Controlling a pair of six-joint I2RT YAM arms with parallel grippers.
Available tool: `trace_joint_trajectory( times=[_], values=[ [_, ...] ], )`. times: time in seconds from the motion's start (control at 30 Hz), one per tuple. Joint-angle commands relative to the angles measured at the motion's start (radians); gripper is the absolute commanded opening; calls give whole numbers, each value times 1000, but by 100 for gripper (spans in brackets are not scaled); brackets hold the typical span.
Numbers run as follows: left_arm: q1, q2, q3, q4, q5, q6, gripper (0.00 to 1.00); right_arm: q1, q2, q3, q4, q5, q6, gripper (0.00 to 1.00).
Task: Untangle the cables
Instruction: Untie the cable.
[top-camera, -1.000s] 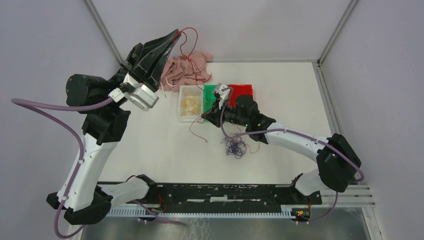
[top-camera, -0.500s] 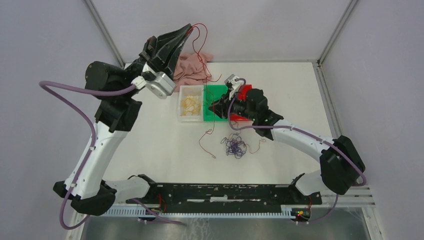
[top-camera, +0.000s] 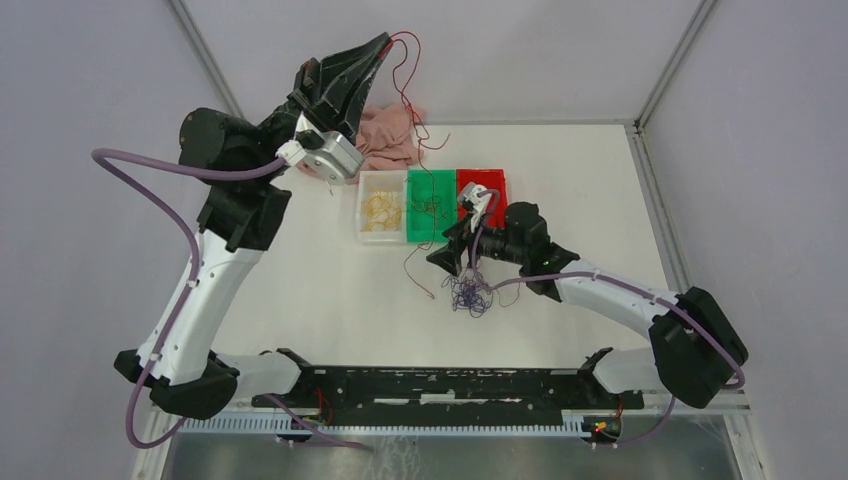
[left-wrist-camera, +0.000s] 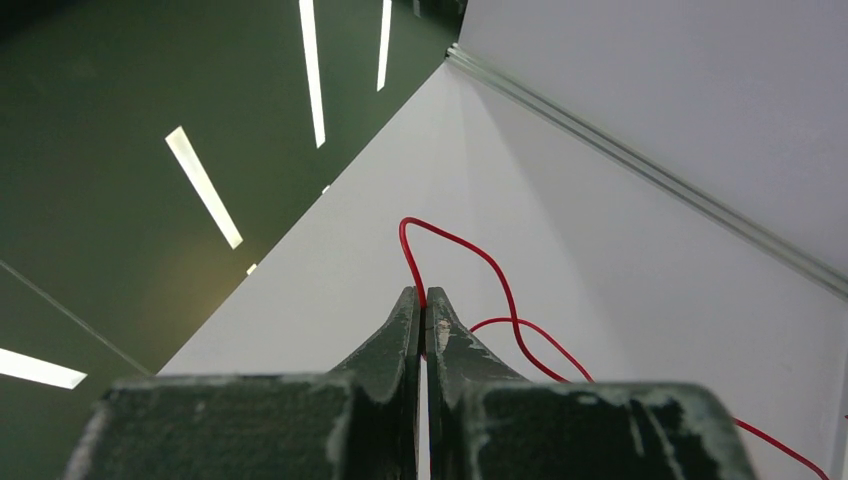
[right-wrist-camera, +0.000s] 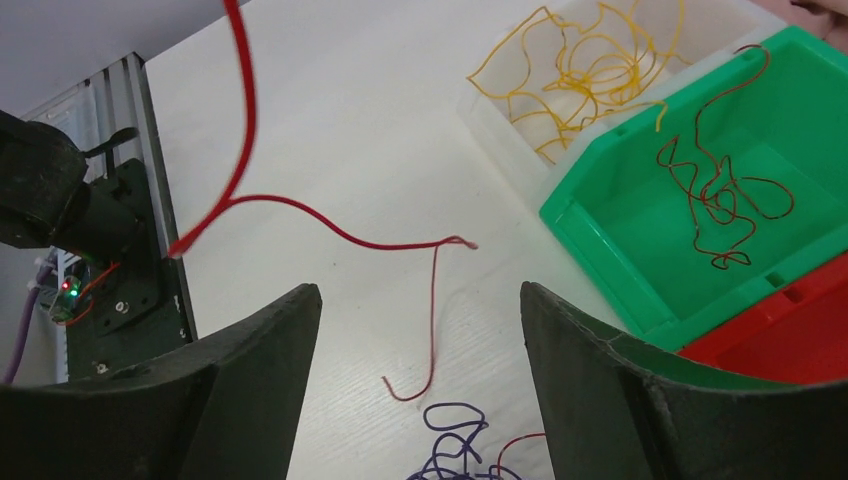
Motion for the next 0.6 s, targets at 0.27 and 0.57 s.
trace_joint_trajectory(
  times=[0.27, 0.57],
  values=[
    [-1, -3, 39, 48, 20, 15, 3, 40, 159, 193, 129, 83, -62, 78],
    [-1, -11, 26, 43, 19, 7, 3, 42, 185, 290, 74, 221, -118, 5]
  ],
)
